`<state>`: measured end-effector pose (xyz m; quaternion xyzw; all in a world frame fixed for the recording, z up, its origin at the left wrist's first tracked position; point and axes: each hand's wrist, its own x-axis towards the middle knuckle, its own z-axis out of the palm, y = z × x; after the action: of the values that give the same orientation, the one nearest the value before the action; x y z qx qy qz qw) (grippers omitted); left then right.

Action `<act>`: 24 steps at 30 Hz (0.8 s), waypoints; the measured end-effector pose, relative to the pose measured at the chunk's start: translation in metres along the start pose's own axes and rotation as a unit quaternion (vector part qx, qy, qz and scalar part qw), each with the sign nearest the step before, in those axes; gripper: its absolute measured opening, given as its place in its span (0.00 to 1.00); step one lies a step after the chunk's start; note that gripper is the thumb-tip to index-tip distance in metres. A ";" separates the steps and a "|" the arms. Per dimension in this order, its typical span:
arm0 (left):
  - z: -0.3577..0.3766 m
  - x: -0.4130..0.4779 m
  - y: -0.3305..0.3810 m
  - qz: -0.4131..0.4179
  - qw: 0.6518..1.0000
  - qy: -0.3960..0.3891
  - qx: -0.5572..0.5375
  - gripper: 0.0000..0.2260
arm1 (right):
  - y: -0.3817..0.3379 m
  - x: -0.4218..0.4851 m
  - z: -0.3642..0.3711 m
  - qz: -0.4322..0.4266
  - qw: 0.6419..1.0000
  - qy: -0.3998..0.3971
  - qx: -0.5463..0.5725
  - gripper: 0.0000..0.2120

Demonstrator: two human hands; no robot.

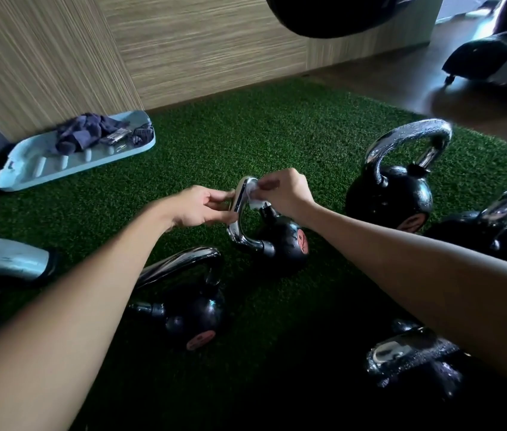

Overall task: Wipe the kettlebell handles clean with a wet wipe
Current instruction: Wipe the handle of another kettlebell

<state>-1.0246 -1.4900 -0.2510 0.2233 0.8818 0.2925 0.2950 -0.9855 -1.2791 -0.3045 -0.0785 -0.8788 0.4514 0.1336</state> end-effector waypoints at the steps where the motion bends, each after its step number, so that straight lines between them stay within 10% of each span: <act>1: -0.001 -0.001 0.000 -0.002 1.000 0.001 0.004 0.39 | 0.003 -0.003 -0.002 -0.018 0.999 -0.032 -0.024 0.12; 9: 0.003 0.004 0.009 0.015 1.000 -0.003 -0.018 0.45 | 0.001 0.000 -0.009 -0.004 0.998 0.061 0.014 0.08; 15: 0.005 0.006 0.008 0.013 0.999 0.006 -0.032 0.33 | 0.000 -0.042 -0.018 -0.051 0.995 -0.090 -0.016 0.11; 24: 0.012 0.005 -0.004 0.023 0.992 0.015 -0.125 0.40 | -0.017 -0.048 -0.020 -0.048 0.997 -0.045 0.033 0.09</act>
<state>-1.0215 -1.4850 -0.2635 0.2006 0.8373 0.4106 0.3001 -0.9342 -1.2859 -0.2879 -0.0115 -0.8712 0.4764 0.1177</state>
